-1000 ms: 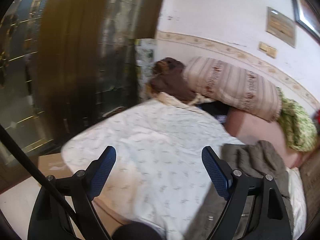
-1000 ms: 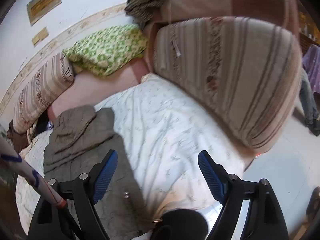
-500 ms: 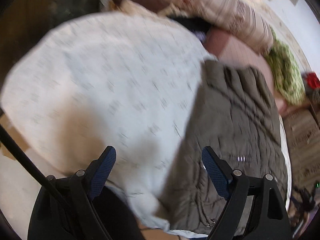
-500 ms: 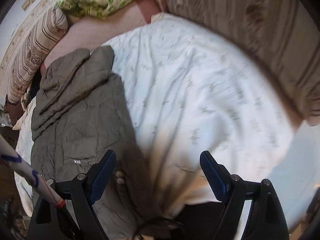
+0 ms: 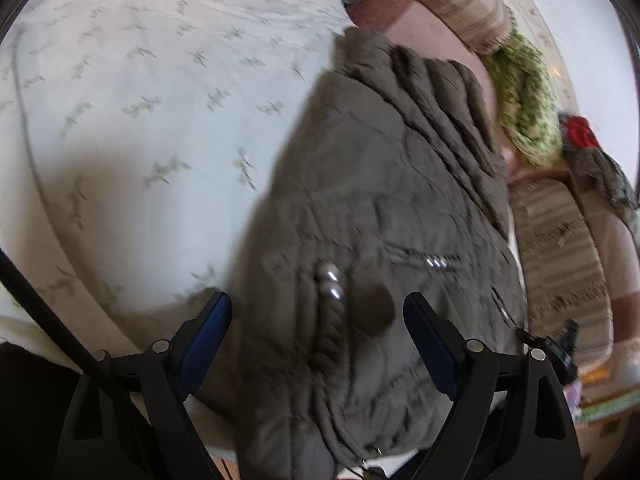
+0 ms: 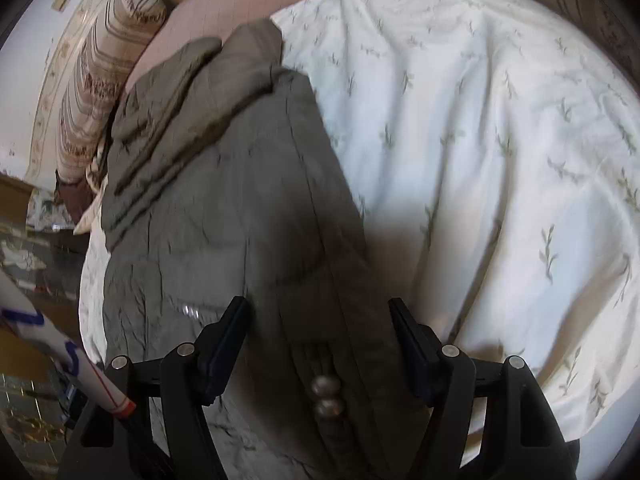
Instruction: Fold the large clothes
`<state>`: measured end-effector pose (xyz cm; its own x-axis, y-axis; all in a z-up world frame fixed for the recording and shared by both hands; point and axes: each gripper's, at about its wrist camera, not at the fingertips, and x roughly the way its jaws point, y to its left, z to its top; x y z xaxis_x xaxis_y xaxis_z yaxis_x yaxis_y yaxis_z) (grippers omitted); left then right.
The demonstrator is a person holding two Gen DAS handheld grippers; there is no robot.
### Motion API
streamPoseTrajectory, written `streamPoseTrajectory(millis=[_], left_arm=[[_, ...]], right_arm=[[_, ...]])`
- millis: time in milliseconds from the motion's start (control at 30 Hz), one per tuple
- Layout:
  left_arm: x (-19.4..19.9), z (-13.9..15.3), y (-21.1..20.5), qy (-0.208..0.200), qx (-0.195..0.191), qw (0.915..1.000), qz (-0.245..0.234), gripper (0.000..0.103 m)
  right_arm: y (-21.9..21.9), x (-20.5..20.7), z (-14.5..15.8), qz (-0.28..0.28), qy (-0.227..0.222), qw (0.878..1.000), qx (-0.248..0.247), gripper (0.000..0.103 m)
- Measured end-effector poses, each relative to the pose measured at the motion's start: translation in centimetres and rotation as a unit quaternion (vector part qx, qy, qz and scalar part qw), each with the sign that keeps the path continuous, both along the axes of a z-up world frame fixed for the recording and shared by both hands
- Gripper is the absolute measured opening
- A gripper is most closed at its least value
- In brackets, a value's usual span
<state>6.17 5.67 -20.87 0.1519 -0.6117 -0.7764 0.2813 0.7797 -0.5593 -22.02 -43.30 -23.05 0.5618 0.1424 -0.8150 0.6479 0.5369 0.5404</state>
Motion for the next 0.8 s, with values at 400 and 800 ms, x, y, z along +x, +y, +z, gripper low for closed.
streamPoseTrajectory(millis=[400, 800], left_arm=[[-3.6, -0.7, 0.5, 0.027, -0.046, 0.9977, -0.041, 0.08], [-4.3, -0.7, 0.0, 0.015, -0.022, 0.9992, -0.03, 0.073]], right_arm=[[3.9, -4.1, -0.3, 0.036, -0.016, 0.999, 0.031, 0.071], [5.0, -5.2, -0.8, 0.026, -0.031, 0.999, 0.025, 0.059]])
